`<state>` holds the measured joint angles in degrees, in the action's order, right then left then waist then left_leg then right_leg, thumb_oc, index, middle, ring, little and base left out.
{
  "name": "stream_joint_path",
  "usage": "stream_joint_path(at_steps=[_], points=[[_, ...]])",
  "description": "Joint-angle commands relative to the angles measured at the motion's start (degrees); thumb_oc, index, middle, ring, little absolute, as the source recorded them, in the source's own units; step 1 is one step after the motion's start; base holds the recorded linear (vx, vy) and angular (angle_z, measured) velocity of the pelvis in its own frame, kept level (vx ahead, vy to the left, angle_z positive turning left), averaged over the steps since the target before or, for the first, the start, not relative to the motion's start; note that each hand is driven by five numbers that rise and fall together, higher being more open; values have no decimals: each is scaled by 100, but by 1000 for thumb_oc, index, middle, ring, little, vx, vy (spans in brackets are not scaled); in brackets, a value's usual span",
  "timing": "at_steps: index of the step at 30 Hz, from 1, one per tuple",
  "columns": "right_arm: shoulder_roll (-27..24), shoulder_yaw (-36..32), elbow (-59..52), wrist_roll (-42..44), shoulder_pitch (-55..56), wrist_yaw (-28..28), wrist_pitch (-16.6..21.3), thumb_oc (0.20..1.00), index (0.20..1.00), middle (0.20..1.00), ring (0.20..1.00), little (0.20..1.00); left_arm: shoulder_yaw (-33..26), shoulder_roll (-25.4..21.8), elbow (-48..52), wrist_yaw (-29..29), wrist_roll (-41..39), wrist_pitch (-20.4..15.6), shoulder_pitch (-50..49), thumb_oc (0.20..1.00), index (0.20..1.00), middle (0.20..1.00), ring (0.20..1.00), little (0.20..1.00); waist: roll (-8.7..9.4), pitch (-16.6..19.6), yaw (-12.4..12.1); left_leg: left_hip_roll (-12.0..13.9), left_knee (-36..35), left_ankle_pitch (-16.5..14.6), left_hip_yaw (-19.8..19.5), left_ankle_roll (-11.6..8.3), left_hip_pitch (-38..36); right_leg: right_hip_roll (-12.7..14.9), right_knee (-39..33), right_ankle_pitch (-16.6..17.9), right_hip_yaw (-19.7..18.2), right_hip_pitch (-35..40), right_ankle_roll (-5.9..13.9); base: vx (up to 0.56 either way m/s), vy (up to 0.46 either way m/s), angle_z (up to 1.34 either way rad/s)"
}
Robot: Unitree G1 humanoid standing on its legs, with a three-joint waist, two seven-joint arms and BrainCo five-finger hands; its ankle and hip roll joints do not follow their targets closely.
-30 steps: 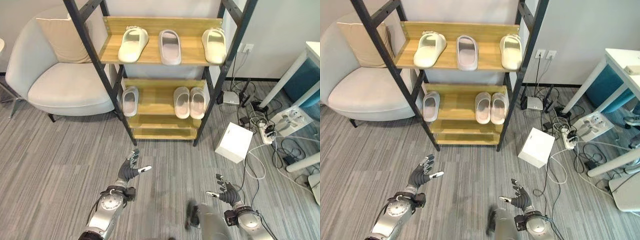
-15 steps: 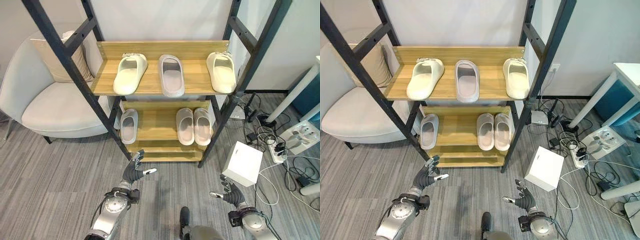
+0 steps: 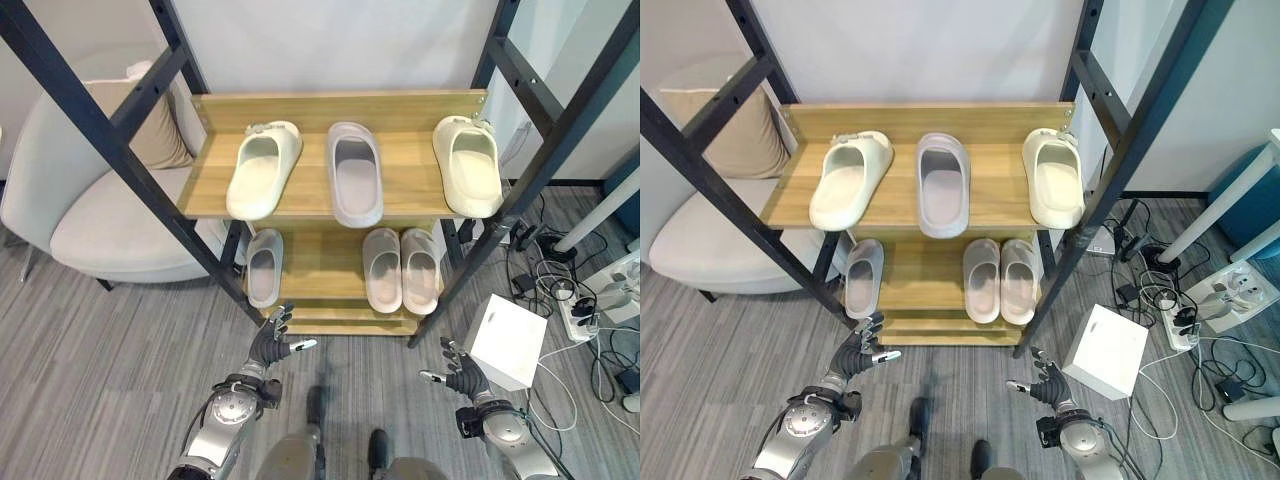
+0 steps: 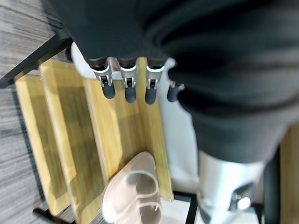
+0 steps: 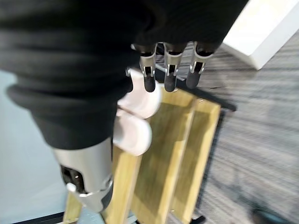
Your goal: Arrange the slippers neatly on the shoe rack.
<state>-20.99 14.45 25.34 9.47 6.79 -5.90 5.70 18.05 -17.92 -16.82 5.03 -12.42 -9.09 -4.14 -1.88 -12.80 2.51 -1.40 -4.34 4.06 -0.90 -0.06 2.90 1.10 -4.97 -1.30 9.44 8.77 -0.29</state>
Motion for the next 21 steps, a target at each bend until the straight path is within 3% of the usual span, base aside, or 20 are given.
stream_joint_path(at_steps=[1, 4, 5, 6, 8, 9, 11, 15, 21], points=[[163, -67, -141, -99, -68, -13, 204, 1000, 1000, 1000, 1000, 1000, 18, -146, 166, 78, -36, -248, 103, 1000, 1000, 1000, 1000, 1000, 263, 397, -8, -210, -66, -759, 23, 92, -604, -52, 407, -861, 15, -3, 256, 145, 134, -6], [212, -27, -94, -157, -93, -26, 184, 1000, 1000, 1000, 1000, 1000, 20, -166, 182, 93, -67, -228, 96, 1000, 1000, 1000, 1000, 1000, 235, 371, -49, -222, -66, -851, 66, 182, -676, 13, 970, -950, 31, -197, 333, 88, 132, -4], [235, 16, -60, -213, -147, -26, 161, 1000, 1000, 1000, 1000, 1000, 13, -168, 175, 100, -93, -219, 83, 1000, 1000, 1000, 1000, 1000, 196, 309, -68, -203, -66, -879, 106, 233, -724, 66, 1454, -941, 96, -416, 413, -20, 188, -10], [275, 50, -54, -268, -195, -19, 121, 1000, 1000, 1000, 1000, 1000, 34, -214, 155, 99, -111, -213, 97, 1000, 1000, 1000, 1000, 1000, 173, 189, -36, -201, -66, -856, 114, 318, -749, 172, 2524, -808, -13, -1005, 656, -35, 134, -15], [277, 51, -54, -268, -192, -19, 121, 1000, 1000, 1000, 1000, 1000, 36, -215, 154, 99, -111, -213, 94, 1000, 1000, 1000, 1000, 1000, 187, 194, -46, -216, -66, -871, 124, 320, -758, 187, 2558, -841, -29, -1014, 665, -2, 49, -18], [336, 30, -87, -240, -175, -25, 137, 1000, 1000, 1000, 1000, 1000, 24, -246, 76, 74, -108, -228, 99, 1000, 1000, 1000, 1000, 1000, 147, 164, -42, -191, -66, -901, 81, 333, -790, 247, 2424, -835, -155, -1081, 650, 45, 9, 3], [307, 60, -126, -266, -243, -63, 170, 1000, 1000, 1000, 1000, 1000, 76, -287, 18, 102, -59, -231, 180, 1000, 1000, 1000, 1000, 1000, 119, 180, -46, -165, -66, -924, 90, 326, -722, 272, 1464, -772, -259, -922, 553, 47, -34, 3], [333, 128, -139, -254, -168, 19, 121, 1000, 1000, 1000, 1000, 1000, 96, -228, -6, 50, -51, -241, 196, 1000, 1000, 1000, 1000, 1000, 228, 374, -97, -146, -66, -947, 178, 283, -780, 230, 360, -481, -326, -419, 540, 84, -95, 2], [204, 222, -422, -591, -112, -20, 146, 1000, 1000, 1000, 1000, 1000, 132, -182, 10, 24, -81, -240, 166, 1000, 1000, 1000, 1000, 1000, 279, 444, -83, -111, -66, -990, 138, 239, -869, 170, 60, -453, -253, -131, 480, 59, -88, -5]])
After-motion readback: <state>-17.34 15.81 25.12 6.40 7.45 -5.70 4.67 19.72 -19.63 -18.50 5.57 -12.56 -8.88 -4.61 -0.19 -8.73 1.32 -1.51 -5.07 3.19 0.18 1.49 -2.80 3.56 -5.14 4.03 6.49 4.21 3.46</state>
